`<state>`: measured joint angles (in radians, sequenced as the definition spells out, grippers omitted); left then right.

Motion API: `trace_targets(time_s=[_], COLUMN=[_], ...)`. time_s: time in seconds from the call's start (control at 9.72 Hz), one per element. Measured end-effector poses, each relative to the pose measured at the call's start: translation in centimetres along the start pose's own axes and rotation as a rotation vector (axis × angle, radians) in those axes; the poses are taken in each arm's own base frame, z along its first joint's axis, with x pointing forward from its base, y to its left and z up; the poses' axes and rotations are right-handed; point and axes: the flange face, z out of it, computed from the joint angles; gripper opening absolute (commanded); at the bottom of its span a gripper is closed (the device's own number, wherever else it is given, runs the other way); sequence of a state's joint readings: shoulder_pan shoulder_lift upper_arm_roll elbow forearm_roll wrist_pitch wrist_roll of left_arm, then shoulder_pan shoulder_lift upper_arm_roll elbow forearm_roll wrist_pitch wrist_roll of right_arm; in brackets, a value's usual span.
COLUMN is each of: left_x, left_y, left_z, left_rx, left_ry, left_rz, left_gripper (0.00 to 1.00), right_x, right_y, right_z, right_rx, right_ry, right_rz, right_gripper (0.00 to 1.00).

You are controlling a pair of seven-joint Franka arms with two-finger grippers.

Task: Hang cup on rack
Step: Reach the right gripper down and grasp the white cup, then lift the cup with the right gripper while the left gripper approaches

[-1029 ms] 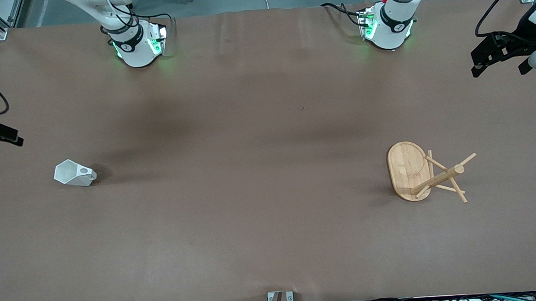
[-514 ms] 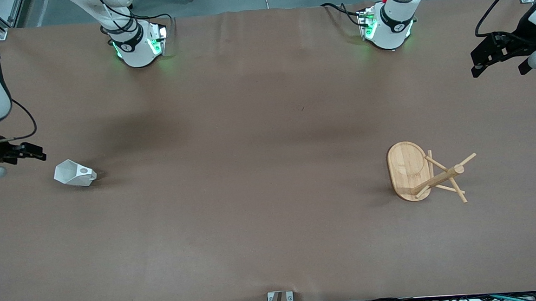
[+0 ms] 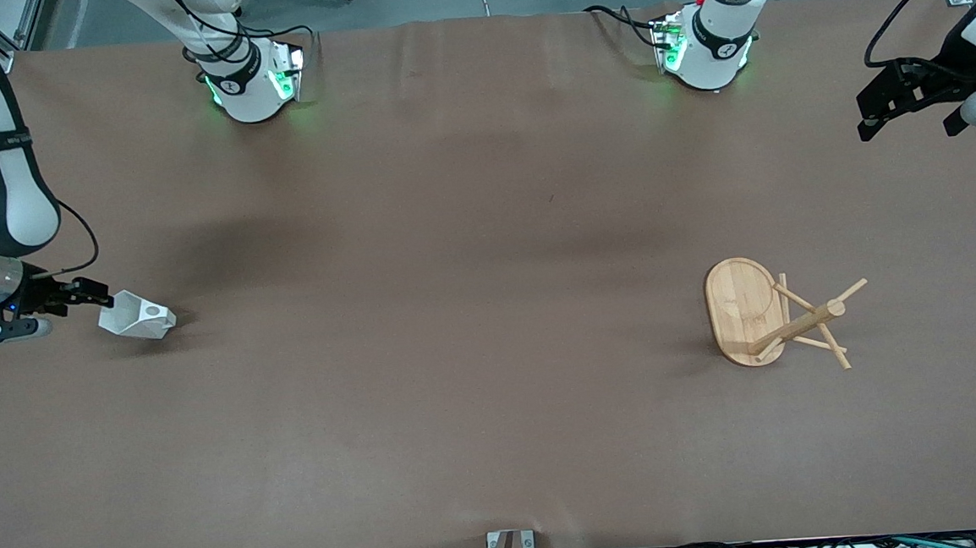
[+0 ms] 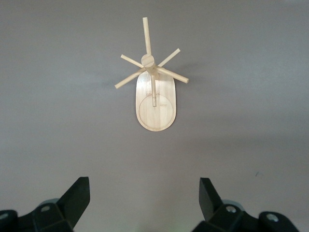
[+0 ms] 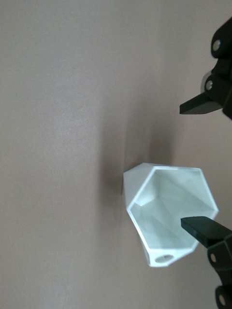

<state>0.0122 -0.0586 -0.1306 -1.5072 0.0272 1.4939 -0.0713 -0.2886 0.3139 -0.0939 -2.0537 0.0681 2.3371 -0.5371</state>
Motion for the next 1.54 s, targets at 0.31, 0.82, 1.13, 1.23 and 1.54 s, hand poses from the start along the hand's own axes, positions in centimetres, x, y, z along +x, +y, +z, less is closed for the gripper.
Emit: trace_targets(time_s=[0.31, 0.82, 1.13, 1.23, 1.54], left_x=[0.3, 1.1, 1.1, 0.9, 0.0], left_y=[1.9, 6.7, 9.4, 10.5, 16.6], left_z=[0.7, 3.1, 4.0, 4.2, 6.1], left_rx=[-0.002, -0.007, -0.007, -0.008, -0.013], left_ry=[-0.013, -0.051, -0.068, -0.072, -0.106], left_rz=[0.036, 0.119, 0.166, 0.191, 0.315], left_gripper=[1.0, 1.0, 1.0, 1.0, 1.0], right_x=[0.0, 0.2, 0.7, 1.2, 3.3], right_y=[0.0, -0.4, -0.2, -0.2, -4.3], right_z=[2.5, 3.4, 2.6, 1.7, -4.0], right_rx=[0.013, 0.021, 0.014, 0.007, 0.04], right_ry=[-0.02, -0.026, -0.009, 0.008, 0.021], right_rz=[-0.011, -0.02, -0.02, -0.023, -0.092], right_gripper=[0.81, 0.0, 0.0, 0.0, 0.0])
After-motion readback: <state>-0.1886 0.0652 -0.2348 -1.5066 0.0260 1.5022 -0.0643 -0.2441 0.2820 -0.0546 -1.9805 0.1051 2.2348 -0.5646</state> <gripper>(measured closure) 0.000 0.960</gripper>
